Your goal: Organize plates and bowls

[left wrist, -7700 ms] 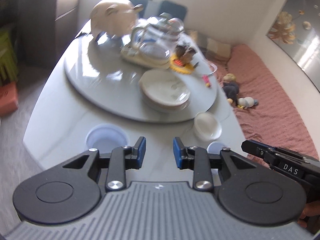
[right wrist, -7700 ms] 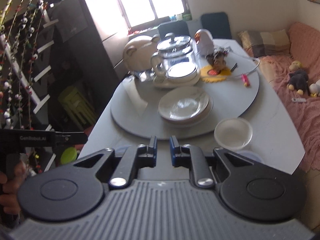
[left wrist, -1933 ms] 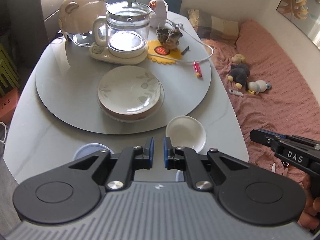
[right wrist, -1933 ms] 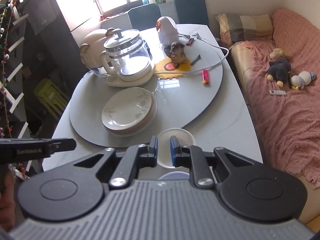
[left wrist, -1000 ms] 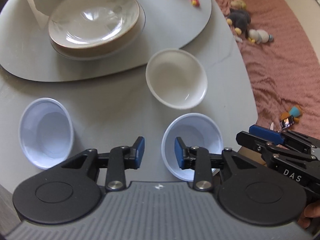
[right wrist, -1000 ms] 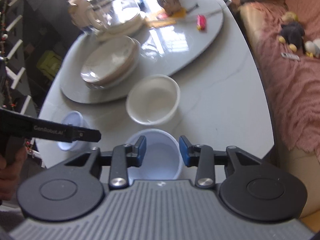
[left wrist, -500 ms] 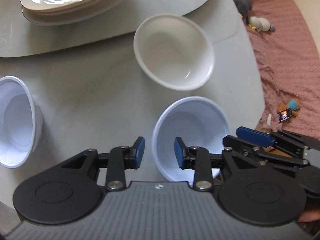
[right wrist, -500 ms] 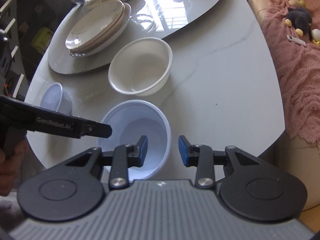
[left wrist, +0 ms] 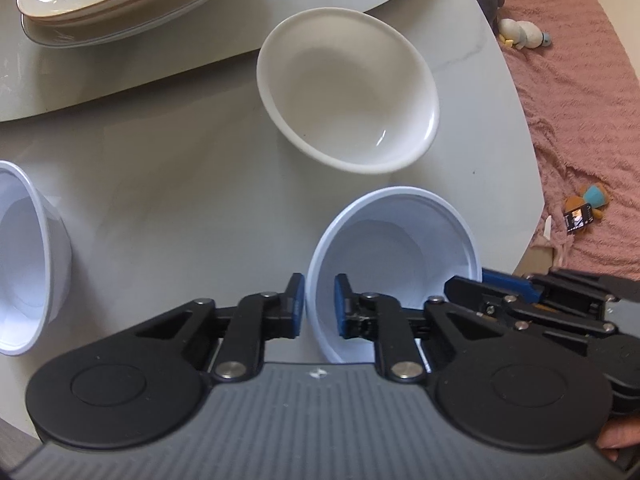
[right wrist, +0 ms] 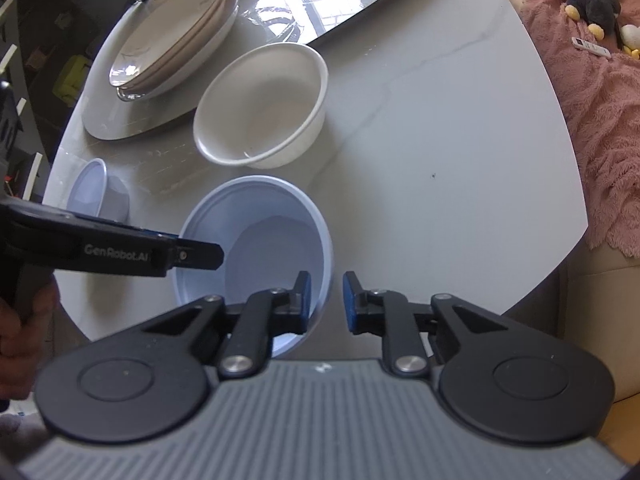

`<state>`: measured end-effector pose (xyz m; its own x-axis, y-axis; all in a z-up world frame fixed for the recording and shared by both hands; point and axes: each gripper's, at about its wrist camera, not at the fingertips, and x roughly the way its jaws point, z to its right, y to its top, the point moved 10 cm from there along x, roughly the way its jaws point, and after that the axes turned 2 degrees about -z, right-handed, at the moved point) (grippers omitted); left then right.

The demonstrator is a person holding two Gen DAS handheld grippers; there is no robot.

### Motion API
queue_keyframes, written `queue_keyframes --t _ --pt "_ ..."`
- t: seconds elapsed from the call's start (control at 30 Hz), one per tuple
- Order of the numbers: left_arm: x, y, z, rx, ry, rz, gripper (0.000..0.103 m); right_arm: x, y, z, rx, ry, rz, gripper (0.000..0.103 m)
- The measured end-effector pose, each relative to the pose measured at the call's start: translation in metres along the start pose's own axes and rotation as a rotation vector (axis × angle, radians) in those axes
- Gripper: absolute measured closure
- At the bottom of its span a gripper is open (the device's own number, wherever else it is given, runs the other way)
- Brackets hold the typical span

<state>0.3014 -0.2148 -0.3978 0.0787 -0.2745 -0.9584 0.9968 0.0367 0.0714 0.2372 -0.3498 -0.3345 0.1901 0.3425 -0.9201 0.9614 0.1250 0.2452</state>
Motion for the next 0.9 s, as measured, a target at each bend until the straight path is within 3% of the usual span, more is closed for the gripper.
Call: queue_keyframes --t 0.13,0.43,0.9 --pt "-0.001 0.002 -0.001 -0.004 0.002 0.006 0.093 -0.001 -0.003 -0.001 -0.010 -0.005 0.004 0.090" --pt "-0.028 0.001 0.006 0.051 -0.011 0.006 0.094 -0.030 0.008 -0.010 -0.001 0.020 0.047 0.090" --pt "-0.111 0.016 -0.005 -0.013 -0.096 0.135 0.093 -0.082 0.046 -0.055 -0.097 0.072 0.103 0.090"
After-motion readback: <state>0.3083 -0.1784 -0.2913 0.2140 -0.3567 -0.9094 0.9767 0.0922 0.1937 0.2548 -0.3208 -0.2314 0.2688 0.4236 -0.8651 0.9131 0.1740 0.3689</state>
